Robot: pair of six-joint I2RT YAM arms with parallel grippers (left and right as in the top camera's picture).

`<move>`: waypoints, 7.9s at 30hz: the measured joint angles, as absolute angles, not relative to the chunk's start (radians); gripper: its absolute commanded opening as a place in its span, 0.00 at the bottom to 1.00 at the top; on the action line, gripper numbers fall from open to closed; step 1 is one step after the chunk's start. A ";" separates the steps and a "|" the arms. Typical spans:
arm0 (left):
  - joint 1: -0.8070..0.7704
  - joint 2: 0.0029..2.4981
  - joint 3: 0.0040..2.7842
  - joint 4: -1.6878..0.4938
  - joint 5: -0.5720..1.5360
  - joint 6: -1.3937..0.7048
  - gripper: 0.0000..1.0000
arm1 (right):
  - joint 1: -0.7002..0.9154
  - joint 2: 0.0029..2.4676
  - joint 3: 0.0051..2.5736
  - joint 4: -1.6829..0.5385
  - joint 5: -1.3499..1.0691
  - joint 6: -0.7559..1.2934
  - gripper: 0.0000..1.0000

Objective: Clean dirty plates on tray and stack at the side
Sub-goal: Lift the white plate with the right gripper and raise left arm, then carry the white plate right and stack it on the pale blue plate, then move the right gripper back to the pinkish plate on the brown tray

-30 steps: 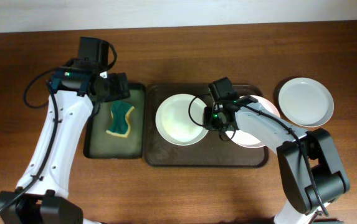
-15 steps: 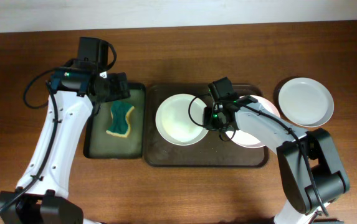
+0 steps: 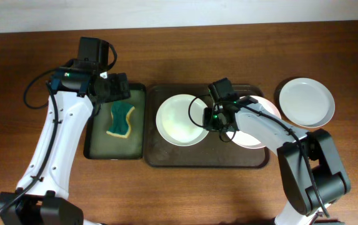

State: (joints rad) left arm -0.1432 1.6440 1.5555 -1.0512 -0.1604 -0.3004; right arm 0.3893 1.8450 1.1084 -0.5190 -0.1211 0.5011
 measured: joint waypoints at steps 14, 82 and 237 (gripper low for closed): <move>-0.143 1.644 1.555 -1.051 -0.160 -0.300 0.99 | 0.390 1.880 1.131 -0.499 -0.134 0.501 0.04; -0.017 1.588 1.654 -0.802 -0.173 -0.303 0.99 | 1.033 1.787 1.319 -0.042 0.665 -0.086 0.04; -0.017 1.587 1.654 -0.803 -0.173 -0.303 0.99 | -0.272 1.845 1.242 -1.000 -0.186 0.136 0.13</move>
State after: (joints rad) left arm -0.0174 1.5871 1.6535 -0.8028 -0.1730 -0.3027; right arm -0.2718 1.8450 1.2423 -1.0000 -0.1860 0.1356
